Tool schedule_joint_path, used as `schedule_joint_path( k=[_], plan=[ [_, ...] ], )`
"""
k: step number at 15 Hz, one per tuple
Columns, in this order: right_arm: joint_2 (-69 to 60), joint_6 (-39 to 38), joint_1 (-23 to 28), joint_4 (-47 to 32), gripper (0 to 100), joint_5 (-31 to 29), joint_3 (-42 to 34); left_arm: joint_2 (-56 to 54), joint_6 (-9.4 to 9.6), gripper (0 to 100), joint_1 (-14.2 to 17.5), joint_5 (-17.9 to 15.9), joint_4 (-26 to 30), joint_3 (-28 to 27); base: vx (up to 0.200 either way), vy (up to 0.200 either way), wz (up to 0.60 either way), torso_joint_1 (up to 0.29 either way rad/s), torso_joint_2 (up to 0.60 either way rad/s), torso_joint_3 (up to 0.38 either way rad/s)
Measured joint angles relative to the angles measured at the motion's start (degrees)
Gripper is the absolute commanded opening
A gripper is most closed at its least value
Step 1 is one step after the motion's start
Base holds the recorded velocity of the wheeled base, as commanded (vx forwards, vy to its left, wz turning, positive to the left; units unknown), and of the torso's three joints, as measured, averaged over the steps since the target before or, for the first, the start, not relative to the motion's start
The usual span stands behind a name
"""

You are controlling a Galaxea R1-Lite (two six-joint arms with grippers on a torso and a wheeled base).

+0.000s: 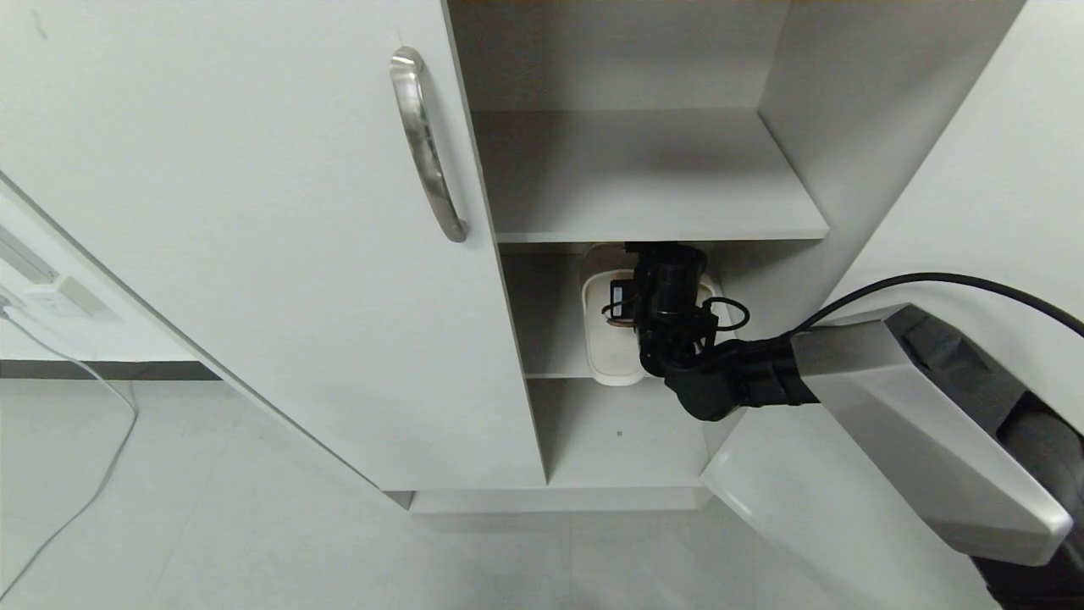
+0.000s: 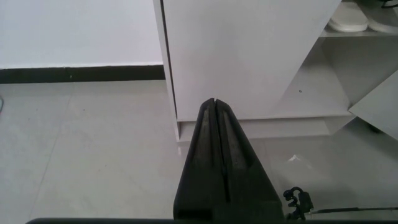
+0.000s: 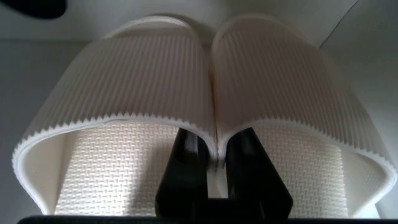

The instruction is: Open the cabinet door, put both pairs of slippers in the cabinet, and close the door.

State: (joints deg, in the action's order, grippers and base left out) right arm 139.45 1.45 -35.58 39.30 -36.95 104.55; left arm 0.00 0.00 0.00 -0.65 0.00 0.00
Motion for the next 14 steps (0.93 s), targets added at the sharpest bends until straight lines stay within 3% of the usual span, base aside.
schedule_joint_path(
  k=[5, 6, 10, 14],
  plan=[
    [2.4, 0.0, 0.4, -1.5, 0, 0.0, 3.4, 0.0, 0.00, 0, 0.0, 0.0, 0.0, 0.0, 0.000, 0.000, 0.00, 0.000, 0.00, 0.000],
    [2.6, 0.0, 0.4, -1.5, 100, 0.0, 3.6, 0.0, 0.00, 0, 0.0, 0.0, 0.0, 0.0, 0.000, 0.000, 0.00, 0.000, 0.00, 0.000],
    [2.5, 0.0, 0.3, -1.4, 100, 0.0, 2.1, 0.0, 0.00, 0, 0.0, 0.0, 0.0, 0.0, 0.000, 0.000, 0.00, 0.000, 0.00, 0.000],
    [-1.8, -0.1, -0.8, 2.1, 100, -0.3, -7.9, 0.0, 0.02, 0, 0.0, 0.0, 0.0, 0.0, 0.000, 0.000, 0.00, 0.000, 0.00, 0.000]
  ],
)
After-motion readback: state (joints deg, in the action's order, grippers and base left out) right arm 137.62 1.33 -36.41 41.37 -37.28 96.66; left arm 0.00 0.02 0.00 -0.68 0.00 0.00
